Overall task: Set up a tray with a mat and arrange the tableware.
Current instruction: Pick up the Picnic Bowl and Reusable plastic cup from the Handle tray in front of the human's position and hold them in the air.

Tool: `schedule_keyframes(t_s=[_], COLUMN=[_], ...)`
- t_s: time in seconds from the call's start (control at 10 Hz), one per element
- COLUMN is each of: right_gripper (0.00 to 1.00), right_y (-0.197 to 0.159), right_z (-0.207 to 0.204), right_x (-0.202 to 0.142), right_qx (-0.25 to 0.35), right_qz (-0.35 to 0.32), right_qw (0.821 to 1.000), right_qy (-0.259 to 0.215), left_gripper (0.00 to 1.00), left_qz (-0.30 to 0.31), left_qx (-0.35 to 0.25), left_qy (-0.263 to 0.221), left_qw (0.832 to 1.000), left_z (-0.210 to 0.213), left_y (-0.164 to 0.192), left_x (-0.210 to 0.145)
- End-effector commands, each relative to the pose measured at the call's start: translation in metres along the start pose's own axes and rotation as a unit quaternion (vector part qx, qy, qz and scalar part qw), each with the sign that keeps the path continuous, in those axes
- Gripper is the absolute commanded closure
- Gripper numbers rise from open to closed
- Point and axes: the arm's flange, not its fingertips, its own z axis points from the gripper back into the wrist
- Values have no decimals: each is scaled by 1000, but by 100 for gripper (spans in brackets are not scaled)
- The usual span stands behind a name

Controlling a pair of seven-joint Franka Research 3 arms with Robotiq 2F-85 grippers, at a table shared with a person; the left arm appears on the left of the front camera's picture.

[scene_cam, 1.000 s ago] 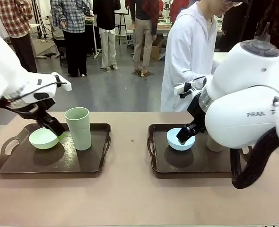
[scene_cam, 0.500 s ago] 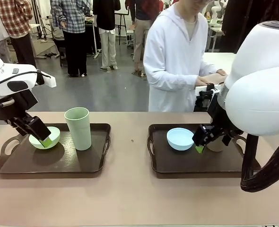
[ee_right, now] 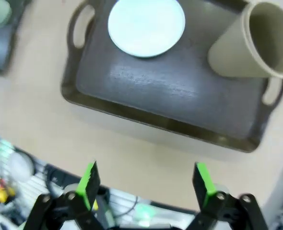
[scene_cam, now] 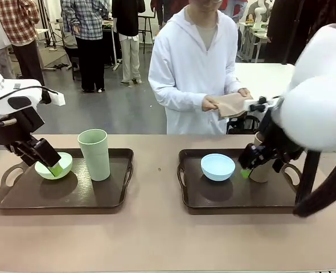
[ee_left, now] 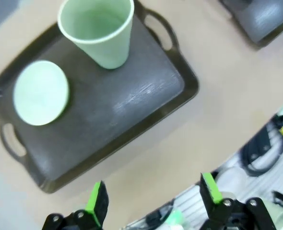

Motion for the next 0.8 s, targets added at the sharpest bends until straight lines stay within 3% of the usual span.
schedule_keyframes(t_s=[0.0, 0.1, 0.4, 0.5, 0.7], right_gripper=[0, 0, 0, 0, 0], right_y=[-69, -105, -190, -207, -226], right_z=[3, 5, -2, -4, -10], right_x=[-55, -72, -106, -114, -128], right_qx=[97, 157, 263, 289, 321], right_qz=[-64, -98, -164, -177, -181], right_qw=[993, 980, 944, 933, 922], right_qy=[-30, -67, -109, -120, -114], left_gripper=[0, 0, 0, 0, 0], left_qz=[51, 96, 166, 192, 232], left_qx=[-96, -144, -205, -220, -263], left_qy=[-67, -121, -187, -203, -191], left_qw=[992, 977, 946, 935, 917], left_z=[6, 15, 22, 31, 35], left_y=[30, 55, 104, 128, 160], left_x=[-15, -25, -63, -78, -109])
